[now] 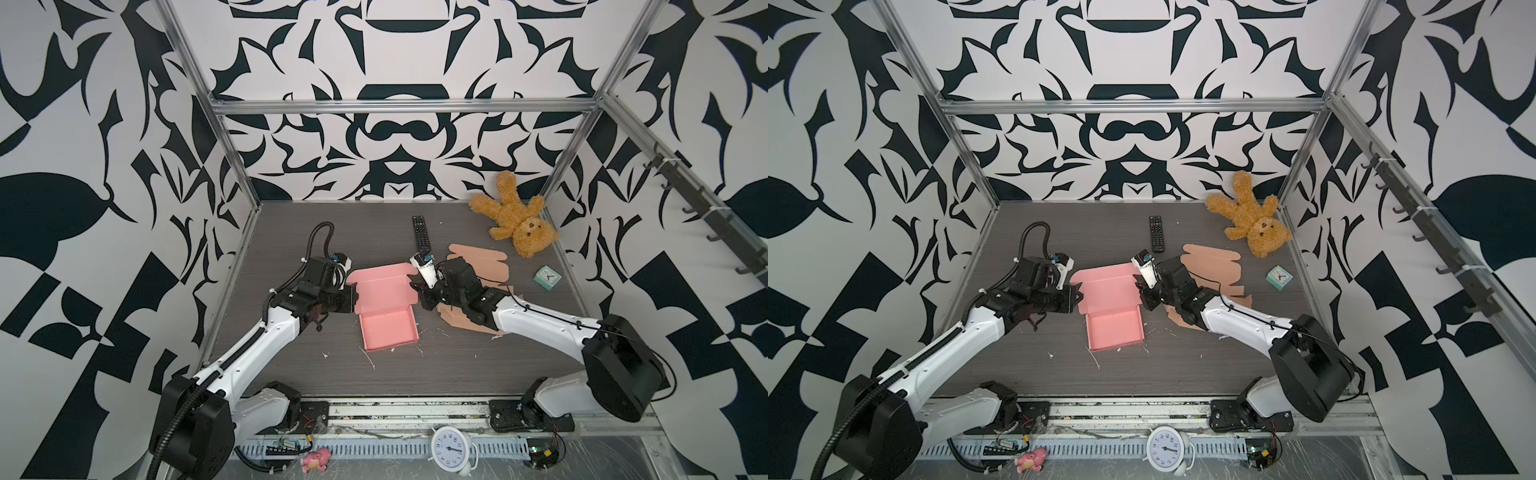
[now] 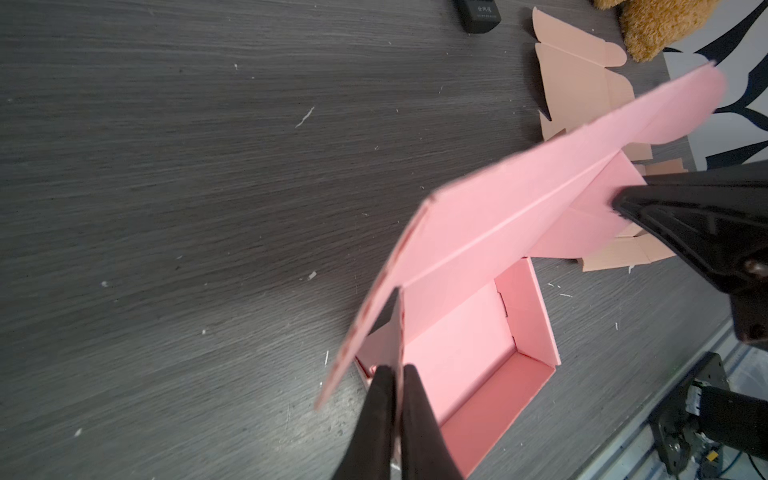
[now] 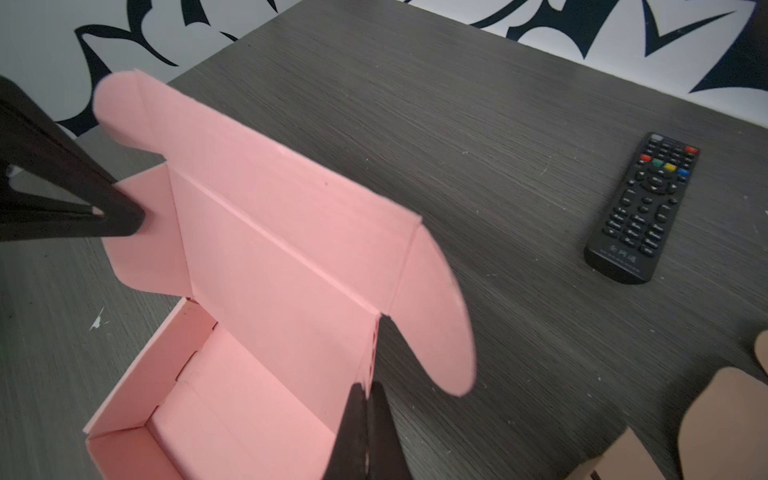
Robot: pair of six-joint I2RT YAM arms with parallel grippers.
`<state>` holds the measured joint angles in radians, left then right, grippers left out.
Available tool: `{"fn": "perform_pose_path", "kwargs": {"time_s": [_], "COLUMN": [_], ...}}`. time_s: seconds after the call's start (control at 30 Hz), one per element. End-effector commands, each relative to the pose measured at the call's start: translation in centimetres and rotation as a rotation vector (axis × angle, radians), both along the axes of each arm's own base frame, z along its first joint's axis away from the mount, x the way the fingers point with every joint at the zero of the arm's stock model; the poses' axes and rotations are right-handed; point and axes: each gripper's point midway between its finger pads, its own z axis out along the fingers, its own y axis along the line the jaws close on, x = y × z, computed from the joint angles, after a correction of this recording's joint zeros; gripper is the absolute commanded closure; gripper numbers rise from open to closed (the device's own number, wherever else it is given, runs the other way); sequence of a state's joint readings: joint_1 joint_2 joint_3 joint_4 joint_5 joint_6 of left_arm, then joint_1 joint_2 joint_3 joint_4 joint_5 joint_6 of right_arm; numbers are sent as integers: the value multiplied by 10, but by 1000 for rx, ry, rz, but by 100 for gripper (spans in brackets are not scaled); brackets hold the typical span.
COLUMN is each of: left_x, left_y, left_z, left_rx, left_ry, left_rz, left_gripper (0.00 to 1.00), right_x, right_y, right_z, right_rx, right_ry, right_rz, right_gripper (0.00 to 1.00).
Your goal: Fold the paper box
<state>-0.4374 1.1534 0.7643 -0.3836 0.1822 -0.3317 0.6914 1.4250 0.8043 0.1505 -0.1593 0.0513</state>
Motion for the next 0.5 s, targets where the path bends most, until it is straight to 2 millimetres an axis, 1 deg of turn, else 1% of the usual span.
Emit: {"fn": "perform_pose_path", "kwargs": {"time_s": [0.0, 0.17, 0.2, 0.23, 0.37, 0.47], "left_x": [18, 42, 46, 53, 73, 85], "left_y": [-7, -11, -12, -13, -17, -19], "left_z": [13, 16, 19, 12, 13, 13], "left_rx": [-6, 19, 19, 32, 51, 50], "left_ry": [-61, -116, -137, -134, -175, -199], "left_rz": [-5, 17, 22, 26, 43, 59], "left_gripper": [90, 90, 90, 90, 90, 90], "right_x": [13, 33, 37, 41, 54, 62], "right_y": [1, 7, 8, 10, 17, 23], "right_z": [31, 33, 33, 34, 34, 33], "right_rx": [11, -21, -25, -27, -44, -56], "right_ry": [-39, -34, -33, -35, -51, -61], "right_rz": [-71, -119, -124, -130, -139, -135], "right_gripper": [100, 100, 100, 100, 100, 100]}}
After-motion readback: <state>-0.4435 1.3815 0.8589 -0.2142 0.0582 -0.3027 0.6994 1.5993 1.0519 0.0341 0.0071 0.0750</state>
